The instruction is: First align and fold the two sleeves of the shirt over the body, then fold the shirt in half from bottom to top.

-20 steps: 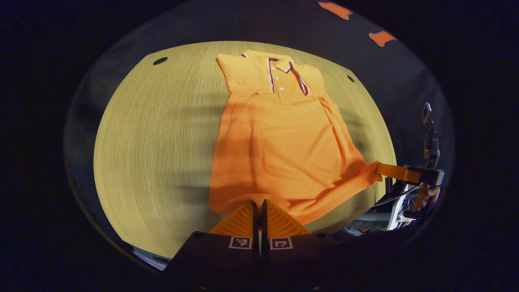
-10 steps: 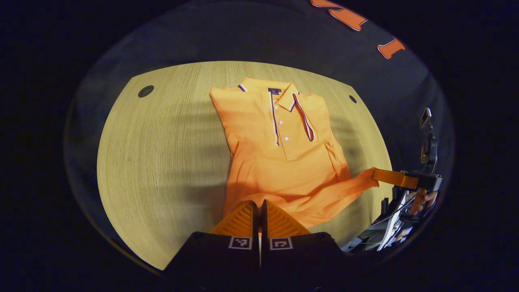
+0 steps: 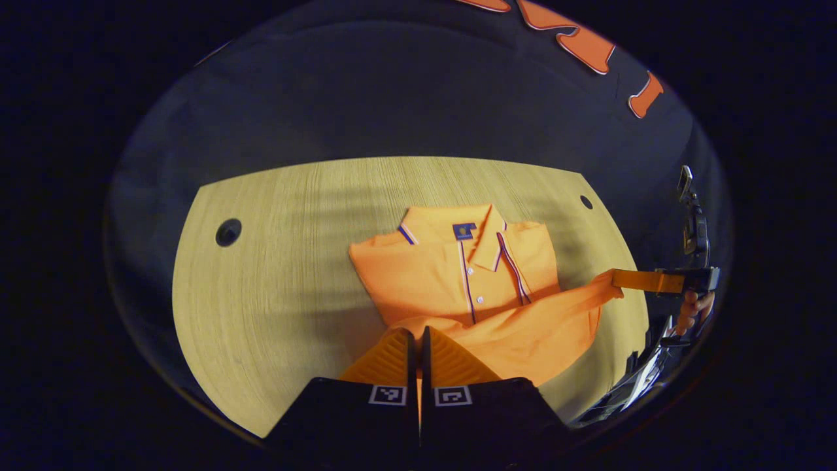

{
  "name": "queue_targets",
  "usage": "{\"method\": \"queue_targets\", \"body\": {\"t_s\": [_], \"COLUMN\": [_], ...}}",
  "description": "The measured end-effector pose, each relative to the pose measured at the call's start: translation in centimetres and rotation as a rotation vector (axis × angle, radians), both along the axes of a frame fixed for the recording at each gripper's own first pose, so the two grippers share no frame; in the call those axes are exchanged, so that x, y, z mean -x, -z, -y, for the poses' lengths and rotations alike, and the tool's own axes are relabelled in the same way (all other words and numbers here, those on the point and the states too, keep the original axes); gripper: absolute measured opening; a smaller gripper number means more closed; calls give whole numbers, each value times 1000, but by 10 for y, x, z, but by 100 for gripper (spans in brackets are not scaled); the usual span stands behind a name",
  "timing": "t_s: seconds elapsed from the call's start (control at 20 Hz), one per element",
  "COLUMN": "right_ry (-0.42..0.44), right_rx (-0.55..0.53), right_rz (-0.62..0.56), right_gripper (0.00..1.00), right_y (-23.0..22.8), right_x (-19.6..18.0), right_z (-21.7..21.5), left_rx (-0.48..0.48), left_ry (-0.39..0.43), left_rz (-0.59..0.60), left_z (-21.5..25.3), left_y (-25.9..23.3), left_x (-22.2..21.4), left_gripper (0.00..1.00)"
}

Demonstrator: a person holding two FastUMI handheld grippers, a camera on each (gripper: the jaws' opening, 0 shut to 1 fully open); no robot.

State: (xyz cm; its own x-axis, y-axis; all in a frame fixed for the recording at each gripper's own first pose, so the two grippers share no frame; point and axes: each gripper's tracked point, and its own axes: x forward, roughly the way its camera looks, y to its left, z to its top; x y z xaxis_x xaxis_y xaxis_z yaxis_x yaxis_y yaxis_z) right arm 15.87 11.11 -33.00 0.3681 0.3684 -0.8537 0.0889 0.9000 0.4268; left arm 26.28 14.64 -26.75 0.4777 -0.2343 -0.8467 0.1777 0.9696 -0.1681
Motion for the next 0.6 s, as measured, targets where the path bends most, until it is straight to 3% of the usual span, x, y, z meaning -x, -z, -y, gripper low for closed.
{"method": "queue_targets", "body": {"t_s": [0.15,0.3,0.45,0.55,0.6], "right_ry": [14,33,123,178,186], "right_rx": [-13,-22,0,-49,-40], "right_rz": [-2,-3,14,22,34], "right_gripper": [1,1,1,2,8], "right_y": [5,15,26,24,26], "right_x": [-36,-68,-111,-120,-124], "right_z": [1,-2,4,3,2], "left_rx": [-140,-196,-290,-308,-283], "left_ry": [26,45,-29,-96,-123], "left_rz": [104,145,205,212,218], "left_z": [-19,-23,-41,-50,-49], "left_y": [3,4,20,26,28], "left_x": [-40,-62,-92,-93,-92], "left_gripper": [1,1,1,7,28]}}
